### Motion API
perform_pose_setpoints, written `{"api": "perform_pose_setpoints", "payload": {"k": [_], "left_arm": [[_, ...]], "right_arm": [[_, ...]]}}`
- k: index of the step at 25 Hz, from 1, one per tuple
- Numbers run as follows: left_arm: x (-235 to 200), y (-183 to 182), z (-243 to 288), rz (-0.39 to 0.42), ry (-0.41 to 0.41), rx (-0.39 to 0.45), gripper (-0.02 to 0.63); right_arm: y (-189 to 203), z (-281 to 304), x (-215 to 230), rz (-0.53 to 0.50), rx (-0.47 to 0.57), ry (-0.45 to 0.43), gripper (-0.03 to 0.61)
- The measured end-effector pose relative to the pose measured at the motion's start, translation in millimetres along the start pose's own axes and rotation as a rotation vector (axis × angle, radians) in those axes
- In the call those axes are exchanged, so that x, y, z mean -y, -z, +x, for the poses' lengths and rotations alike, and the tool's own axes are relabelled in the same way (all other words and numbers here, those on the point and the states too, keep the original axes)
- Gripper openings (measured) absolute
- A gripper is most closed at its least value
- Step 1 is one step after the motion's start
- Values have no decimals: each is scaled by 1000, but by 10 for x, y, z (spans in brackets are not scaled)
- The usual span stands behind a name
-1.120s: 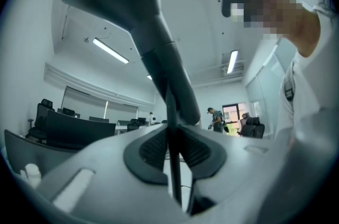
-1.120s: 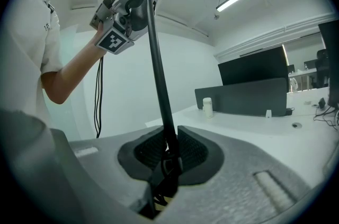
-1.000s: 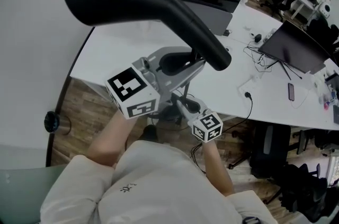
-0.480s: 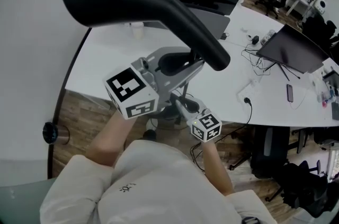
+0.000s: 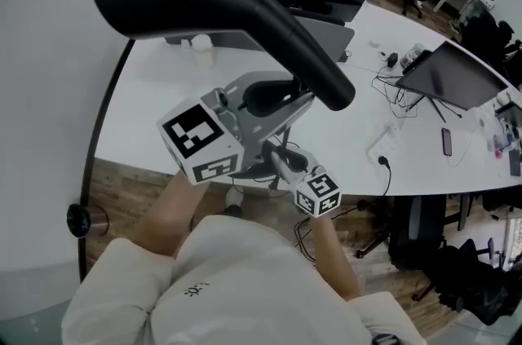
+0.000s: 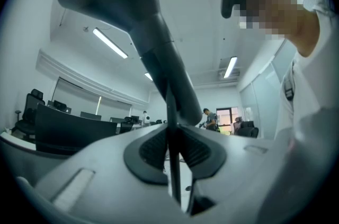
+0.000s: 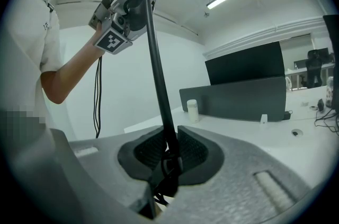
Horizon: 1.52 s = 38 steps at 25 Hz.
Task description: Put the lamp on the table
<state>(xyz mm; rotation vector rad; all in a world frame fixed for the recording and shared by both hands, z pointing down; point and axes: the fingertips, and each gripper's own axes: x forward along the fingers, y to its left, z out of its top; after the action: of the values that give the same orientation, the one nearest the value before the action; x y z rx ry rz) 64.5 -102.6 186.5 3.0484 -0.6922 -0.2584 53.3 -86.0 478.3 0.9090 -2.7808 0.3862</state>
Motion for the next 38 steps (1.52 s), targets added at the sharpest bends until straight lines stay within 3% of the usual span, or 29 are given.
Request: {"api": "perform_pose_setpoints", "payload": {"k": [18,27,38], "left_arm": [[-1010,182,-193,-77,67,-17,37],[-1312,197,-299,-88,98,-10,35],[-1643,391,-134,-109,49,-37,35]], "right_arm": [[-30,902,248,63,-50,74,57],[-77,1238,295,87,-51,105,57],[-5,1411,572,115,-66,74,58]]}}
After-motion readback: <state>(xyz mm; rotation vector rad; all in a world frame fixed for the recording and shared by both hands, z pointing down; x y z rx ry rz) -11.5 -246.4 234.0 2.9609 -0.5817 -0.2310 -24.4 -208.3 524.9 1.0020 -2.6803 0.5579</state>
